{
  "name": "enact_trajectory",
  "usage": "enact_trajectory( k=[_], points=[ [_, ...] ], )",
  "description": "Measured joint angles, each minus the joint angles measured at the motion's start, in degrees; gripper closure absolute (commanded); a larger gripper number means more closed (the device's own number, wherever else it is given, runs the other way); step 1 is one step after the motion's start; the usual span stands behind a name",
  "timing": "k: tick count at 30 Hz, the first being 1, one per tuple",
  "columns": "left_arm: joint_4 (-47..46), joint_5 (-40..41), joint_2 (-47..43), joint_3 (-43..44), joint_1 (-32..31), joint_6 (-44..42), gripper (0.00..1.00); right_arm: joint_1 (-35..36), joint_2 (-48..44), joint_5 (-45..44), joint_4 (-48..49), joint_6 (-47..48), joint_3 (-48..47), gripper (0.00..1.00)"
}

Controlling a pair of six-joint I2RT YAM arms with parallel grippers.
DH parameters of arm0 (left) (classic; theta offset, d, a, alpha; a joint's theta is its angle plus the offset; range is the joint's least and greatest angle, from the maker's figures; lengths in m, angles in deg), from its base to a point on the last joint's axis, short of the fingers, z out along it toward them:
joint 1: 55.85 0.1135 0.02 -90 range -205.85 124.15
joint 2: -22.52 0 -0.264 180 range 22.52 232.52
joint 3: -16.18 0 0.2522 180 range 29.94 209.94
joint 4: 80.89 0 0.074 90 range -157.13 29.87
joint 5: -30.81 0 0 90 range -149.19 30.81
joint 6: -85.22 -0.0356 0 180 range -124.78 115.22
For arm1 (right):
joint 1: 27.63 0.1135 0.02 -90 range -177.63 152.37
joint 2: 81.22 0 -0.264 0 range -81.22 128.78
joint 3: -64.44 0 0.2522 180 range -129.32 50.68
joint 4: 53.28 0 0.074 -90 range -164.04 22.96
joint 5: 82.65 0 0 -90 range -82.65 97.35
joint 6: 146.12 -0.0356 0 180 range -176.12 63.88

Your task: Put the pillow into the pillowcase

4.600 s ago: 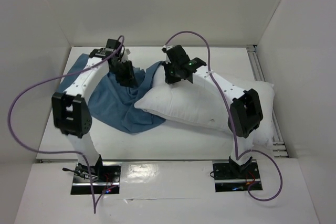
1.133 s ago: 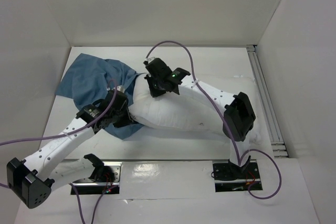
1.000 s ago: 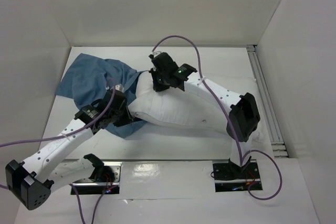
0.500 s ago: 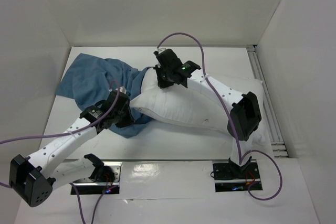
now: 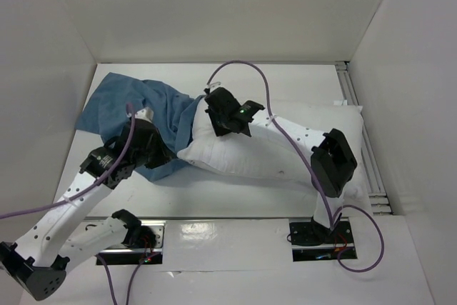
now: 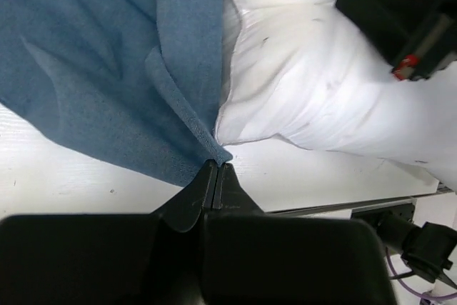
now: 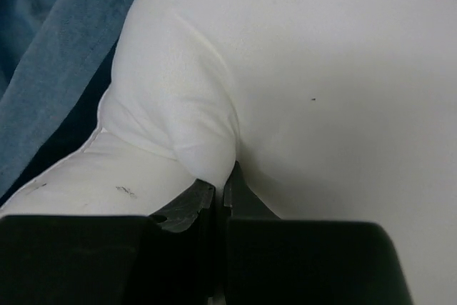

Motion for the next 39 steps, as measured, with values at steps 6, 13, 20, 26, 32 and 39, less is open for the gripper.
enact_trajectory(
  k=[6,13,20,26,32,39],
  points=[
    [0.96,-1.18,-3.52,0.59,0.00,-1.07,1.00,3.06,1.73,-5.16,0.33,-2.45,-0.17,1.00],
    [0.00,-6.25,-6.95,-1.33,0.20,-7.10,0.13,4.00,2.84,-7.15,0.48,-4.35,-0.35,1.00],
    [-2.10,-1.03,4.07,0.87,0.59,-6.34,0.24,4.11,2.89,-7.37,0.52,-4.96,-0.35,1.00],
    [-6.14,-0.90,15.19,0.98,3.61,-6.27,0.20,4.11,2.86,-7.34,0.63,-4.98,-0.33,1.00],
    [-10.51,-5.29,20.68,0.98,9.05,-6.47,0.18,4.11,2.80,-7.32,0.79,-4.98,-0.17,1.00],
    [-13.92,-12.28,29.97,1.14,10.62,-8.48,0.39,4.11,2.78,-7.32,0.90,-5.01,-0.13,1.00]
  ],
)
